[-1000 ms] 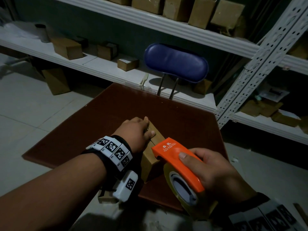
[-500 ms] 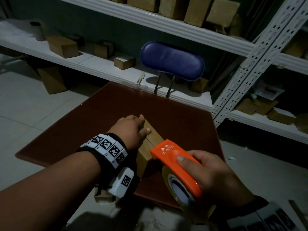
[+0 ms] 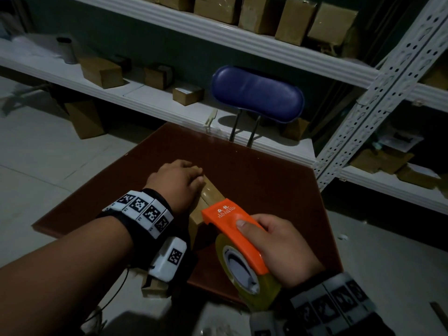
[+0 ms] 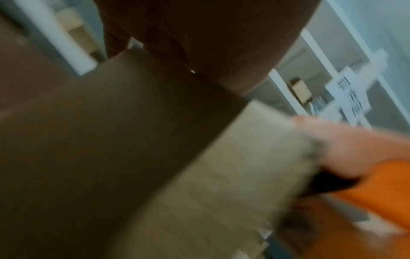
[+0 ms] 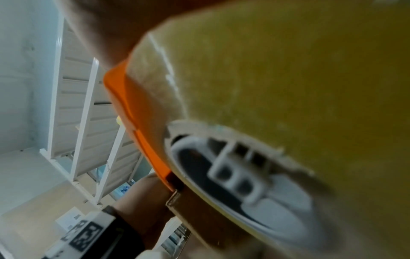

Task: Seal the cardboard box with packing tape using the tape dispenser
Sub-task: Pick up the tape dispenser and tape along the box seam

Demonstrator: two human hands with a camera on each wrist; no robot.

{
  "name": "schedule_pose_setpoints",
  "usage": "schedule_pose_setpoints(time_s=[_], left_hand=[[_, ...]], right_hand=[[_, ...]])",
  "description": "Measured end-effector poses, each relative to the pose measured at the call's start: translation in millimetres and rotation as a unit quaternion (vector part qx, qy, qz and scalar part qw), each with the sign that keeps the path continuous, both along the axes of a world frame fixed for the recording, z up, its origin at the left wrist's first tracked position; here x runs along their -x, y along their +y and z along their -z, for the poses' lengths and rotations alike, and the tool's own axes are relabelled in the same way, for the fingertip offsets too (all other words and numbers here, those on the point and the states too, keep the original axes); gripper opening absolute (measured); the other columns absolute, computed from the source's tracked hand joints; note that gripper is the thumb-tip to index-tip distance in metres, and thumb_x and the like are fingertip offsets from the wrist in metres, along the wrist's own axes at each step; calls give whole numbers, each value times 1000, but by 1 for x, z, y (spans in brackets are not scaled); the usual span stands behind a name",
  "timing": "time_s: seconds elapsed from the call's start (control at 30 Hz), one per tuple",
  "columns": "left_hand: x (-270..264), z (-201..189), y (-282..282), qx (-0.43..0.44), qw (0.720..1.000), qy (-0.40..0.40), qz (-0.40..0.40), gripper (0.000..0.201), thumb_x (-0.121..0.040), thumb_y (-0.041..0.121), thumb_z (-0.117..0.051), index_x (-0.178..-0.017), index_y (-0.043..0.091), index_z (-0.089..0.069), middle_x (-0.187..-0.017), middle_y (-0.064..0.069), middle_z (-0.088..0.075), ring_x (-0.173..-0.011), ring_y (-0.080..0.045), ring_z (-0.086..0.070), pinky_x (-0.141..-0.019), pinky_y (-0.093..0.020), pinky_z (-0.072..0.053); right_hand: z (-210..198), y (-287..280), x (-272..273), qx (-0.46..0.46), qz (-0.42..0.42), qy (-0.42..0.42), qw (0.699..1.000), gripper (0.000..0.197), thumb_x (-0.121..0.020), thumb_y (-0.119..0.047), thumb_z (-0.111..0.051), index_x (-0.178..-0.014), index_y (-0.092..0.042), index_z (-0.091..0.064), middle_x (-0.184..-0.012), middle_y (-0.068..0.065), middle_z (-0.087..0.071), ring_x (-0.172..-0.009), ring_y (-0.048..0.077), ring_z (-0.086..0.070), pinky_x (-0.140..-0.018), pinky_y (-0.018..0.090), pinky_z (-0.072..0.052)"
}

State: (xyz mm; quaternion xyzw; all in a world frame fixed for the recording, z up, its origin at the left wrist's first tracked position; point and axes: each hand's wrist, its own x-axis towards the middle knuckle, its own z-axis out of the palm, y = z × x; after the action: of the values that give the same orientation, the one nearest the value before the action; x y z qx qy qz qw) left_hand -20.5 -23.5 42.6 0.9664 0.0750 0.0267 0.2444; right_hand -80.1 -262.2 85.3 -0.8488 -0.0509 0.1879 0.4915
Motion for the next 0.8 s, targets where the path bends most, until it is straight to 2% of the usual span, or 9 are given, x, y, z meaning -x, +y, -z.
schedule_pose_setpoints(time_s=[0.03,0.1,0.17,0.27,0.4,0.8], left_hand=[[1,1,0,26,1000,4,-1,51,-95,57,-43,-145,42,-43,-154,1,-39,-141,-29,-33,-113,-53,-32],[4,3,0,56,998,8,9,69,-87,70,-40,-150,49,-22,-157,-3,-35,-143,-31,-29,-114,-56,-31],[6,5,0,40,999,8,21,77,-82,74,-44,-150,55,-12,-155,-5,-37,-142,-32,-30,-112,-55,-33],[5,5,0,30,999,10,11,74,-84,68,-55,-149,53,-22,-150,-3,-41,-138,-30,-33,-111,-53,-36],[1,6,-3,24,1000,8,1,67,-83,69,-56,-145,50,-36,-149,1,-41,-138,-27,-32,-112,-49,-35],[2,8,-9,37,999,8,2,68,-81,69,-58,-144,49,-40,-147,1,-43,-138,-26,-33,-111,-52,-36]], right_hand=[[1,1,-1,-1,0,1,1000,24,-89,-50,-67,-100,-30,-74,-89,-6,-79,-80,13,-75,-84,47,-61],[2,2,-3,-4,0,4,1000,23,-88,-49,-67,-99,-30,-74,-88,-5,-79,-79,14,-76,-84,47,-61],[2,2,-4,-5,0,10,1000,22,-89,-48,-67,-99,-30,-74,-89,-5,-79,-80,15,-76,-84,47,-61],[1,2,-3,-1,1,8,1000,22,-89,-47,-68,-100,-30,-73,-89,-5,-79,-79,13,-76,-83,45,-61],[-2,1,-2,1,3,-5,1000,18,-89,-46,-68,-99,-31,-73,-88,-6,-78,-79,12,-75,-82,42,-62],[-6,-7,6,-2,0,6,1000,23,-90,-47,-66,-105,-31,-72,-92,-4,-78,-81,13,-76,-83,43,-62]])
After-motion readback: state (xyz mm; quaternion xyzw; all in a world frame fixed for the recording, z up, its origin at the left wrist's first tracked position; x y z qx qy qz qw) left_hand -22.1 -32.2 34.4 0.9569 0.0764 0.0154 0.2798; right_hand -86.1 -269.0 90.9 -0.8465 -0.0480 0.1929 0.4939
